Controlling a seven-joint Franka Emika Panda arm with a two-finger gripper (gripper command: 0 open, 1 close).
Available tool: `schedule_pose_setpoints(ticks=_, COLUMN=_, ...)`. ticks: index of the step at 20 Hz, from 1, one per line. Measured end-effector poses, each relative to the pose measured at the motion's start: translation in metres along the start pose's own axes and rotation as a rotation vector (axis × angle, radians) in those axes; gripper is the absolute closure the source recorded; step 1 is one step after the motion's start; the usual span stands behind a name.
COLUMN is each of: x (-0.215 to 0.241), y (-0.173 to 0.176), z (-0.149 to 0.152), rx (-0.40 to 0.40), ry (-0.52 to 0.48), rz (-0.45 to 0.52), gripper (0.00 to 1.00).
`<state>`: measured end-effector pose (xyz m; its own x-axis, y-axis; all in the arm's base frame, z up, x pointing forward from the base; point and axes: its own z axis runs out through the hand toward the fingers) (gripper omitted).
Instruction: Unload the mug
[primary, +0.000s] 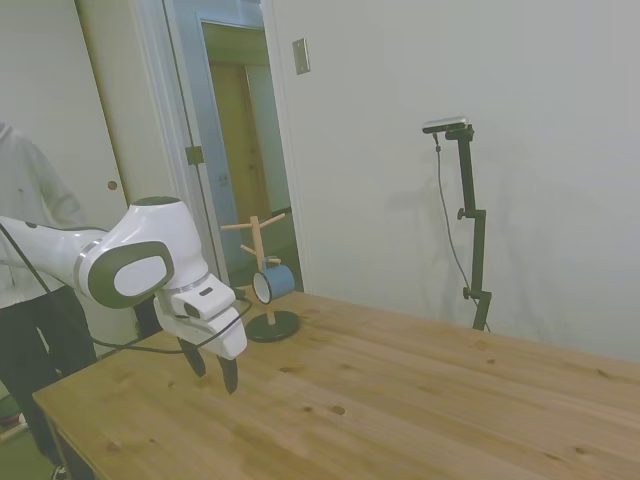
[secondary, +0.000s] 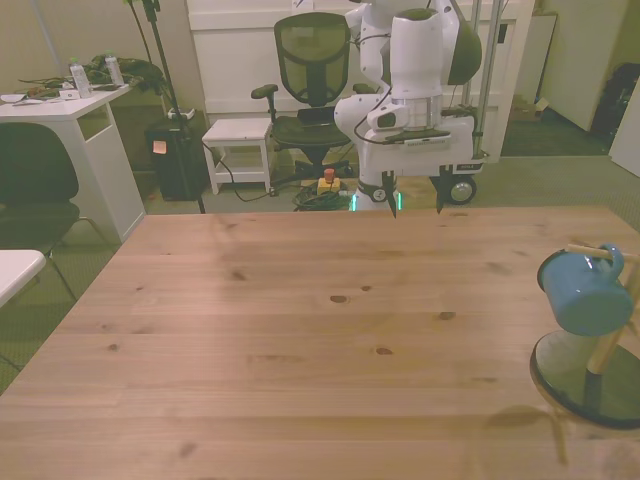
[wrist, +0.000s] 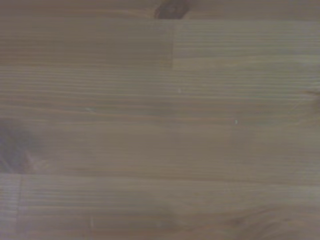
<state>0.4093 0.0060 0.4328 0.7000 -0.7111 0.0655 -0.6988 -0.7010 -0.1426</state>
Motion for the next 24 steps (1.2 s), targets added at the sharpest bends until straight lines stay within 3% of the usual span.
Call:
schedule_pose_setpoints(ticks=4, x=-0.001, y=-0.002, z=0.0, rx=0.002, ry=0.008, rz=-0.006, gripper=0.0)
schedule_pose_setpoints(ticks=10, x=-0.007, y=-0.027, z=-0.001, rx=0.033, ry=0.116, rz=-0.051, gripper=0.0)
schedule_pose_setpoints(ticks=24, x=0.024, y=-0.125, z=0.015, rx=0.161, ry=0.34, rz=-0.099, gripper=0.0)
